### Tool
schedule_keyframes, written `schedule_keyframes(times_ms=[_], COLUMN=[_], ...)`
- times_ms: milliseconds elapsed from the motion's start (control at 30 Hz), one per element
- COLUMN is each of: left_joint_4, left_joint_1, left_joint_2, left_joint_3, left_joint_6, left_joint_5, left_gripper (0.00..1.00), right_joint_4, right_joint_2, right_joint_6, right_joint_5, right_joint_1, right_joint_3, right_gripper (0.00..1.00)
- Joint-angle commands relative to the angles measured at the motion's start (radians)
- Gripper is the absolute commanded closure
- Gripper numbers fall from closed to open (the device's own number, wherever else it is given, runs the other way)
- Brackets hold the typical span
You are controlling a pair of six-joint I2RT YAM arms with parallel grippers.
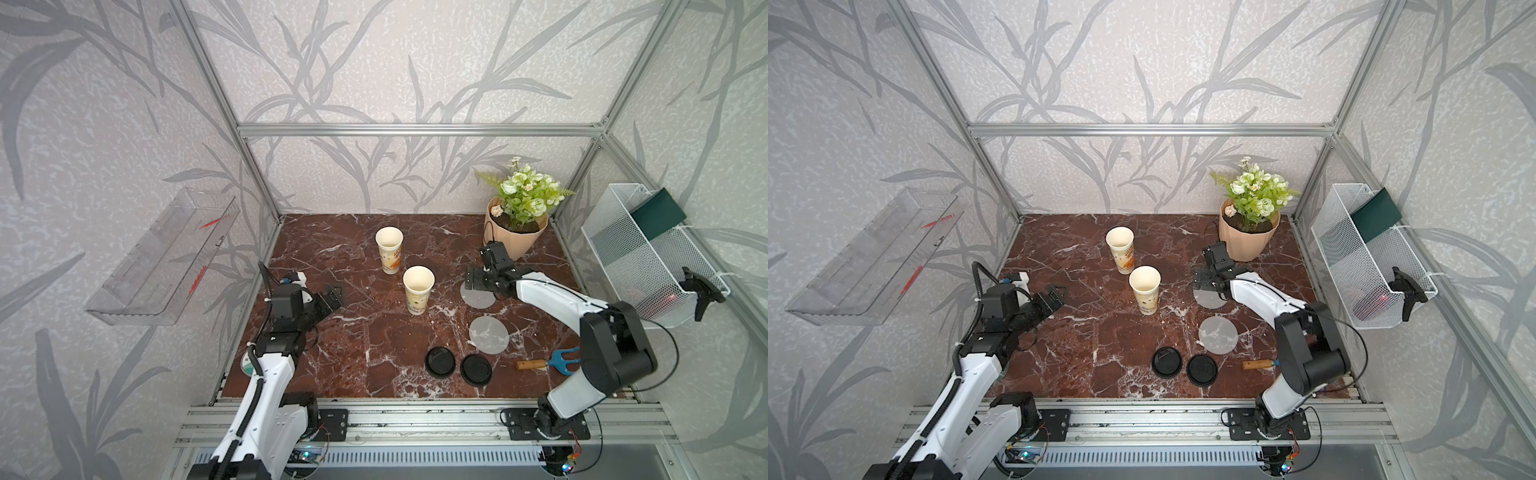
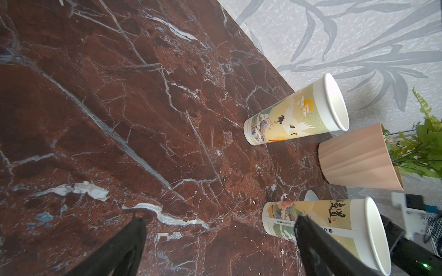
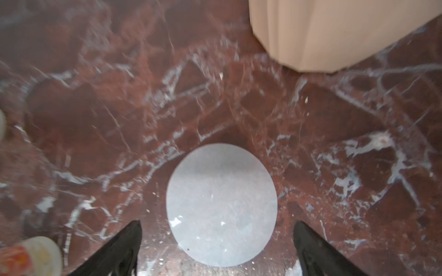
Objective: Put the leak-proof paper on the milk tea cups
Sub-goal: Pick up the leak-proof paper from the center of the board.
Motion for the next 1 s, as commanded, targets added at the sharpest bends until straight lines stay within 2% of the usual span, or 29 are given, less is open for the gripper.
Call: schedule_keyframes(times_ms=[0, 200, 267, 333, 467, 633, 767, 967], left_joint_4=[0.0, -0.008, -0.006, -0.008, -0.022, -0.027, -0.028, -0.016], left_joint_1=[-0.004, -0.004, -0.004, -0.005, -0.004, -0.006, -0.005, -0.006], left_joint_2=[-0.018, -0.058, -0.058, -0.058, -0.068, -0.079, -0.083, -0.109], left_joint_3=[0.016, 0.0, 0.003, 0.009, 0.011, 0.003, 0.001, -0.009], left_joint_6=[0.016, 0.018, 0.02, 0.023, 0.028, 0.027, 0.022, -0.001], left_joint_5=[0.007, -0.011, -0.009, -0.006, -0.014, -0.029, -0.019, 0.022], left_gripper=[0.02, 0.02, 0.02, 0.02, 0.02, 0.02, 0.02, 0.02], right_joint_4=[-0.149, -0.166, -0.143, -0.108, -0.103, -0.095, -0.082, 0.004], right_joint_2=[0.078, 0.161, 0.19, 0.21, 0.233, 0.22, 0.19, 0.093], right_joint_6=[0.004, 0.004, -0.01, -0.011, 0.004, 0.012, 0.007, 0.01], right_joint_5=[-0.001, 0.018, -0.027, -0.072, -0.075, -0.069, -0.08, -0.145], right_joint_1=[-0.03, -0.045, -0.05, -0.053, -0.059, -0.071, -0.078, -0.078], right_joint_3=[0.037, 0.076, 0.086, 0.088, 0.099, 0.077, 0.055, -0.023], right_gripper=[0.1, 0.19, 0.26, 0.27, 0.36, 0.61, 0.66, 0.8])
